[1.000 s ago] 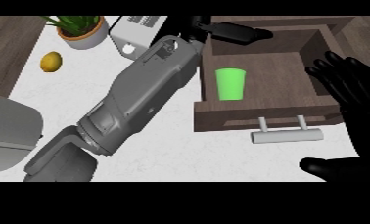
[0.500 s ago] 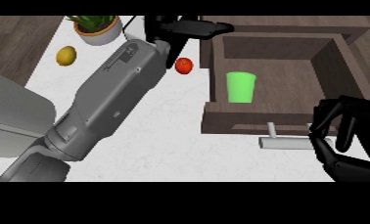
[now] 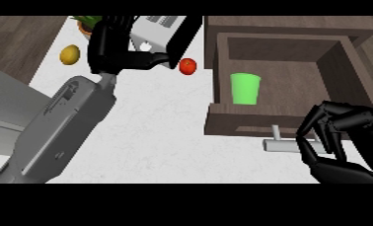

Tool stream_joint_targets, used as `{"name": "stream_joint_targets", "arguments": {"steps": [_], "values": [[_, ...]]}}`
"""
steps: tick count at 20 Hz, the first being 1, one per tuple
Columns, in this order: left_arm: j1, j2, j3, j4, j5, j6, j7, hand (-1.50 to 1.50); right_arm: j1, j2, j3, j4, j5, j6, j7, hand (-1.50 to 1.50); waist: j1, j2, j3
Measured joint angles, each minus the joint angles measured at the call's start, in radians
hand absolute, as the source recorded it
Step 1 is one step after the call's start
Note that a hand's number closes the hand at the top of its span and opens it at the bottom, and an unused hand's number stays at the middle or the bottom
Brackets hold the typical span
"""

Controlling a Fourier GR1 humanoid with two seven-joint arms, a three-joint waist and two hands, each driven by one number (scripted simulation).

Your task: Pick up the cup, place it into the drawer and close the drawer

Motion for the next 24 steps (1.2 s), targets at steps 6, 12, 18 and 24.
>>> {"name": "stream_joint_targets", "arguments": {"steps": [6,12,18,24], "values": [[0.197,0.105,0.043,-0.205,0.022,-0.035,0.032,-1.50,-0.031,-0.013,0.070,0.108,0.199,-0.012,-0.100,1.50,-0.003,0.005,0.000],[0.331,0.171,0.090,-0.272,0.041,-0.114,0.014,-1.50,-0.041,-0.079,0.182,0.203,0.479,-0.052,-0.228,1.50,-0.005,0.007,0.000],[0.470,0.217,0.146,-0.322,0.052,-0.206,-0.017,-1.50,-0.124,-0.070,0.224,0.340,0.668,-0.171,-0.318,-1.50,-0.013,-0.008,-0.015],[0.525,0.230,0.179,-0.320,0.055,-0.266,-0.035,-1.50,-0.189,-0.048,0.251,0.529,0.775,-0.223,-0.336,-1.50,-0.009,-0.001,-0.012]]}}
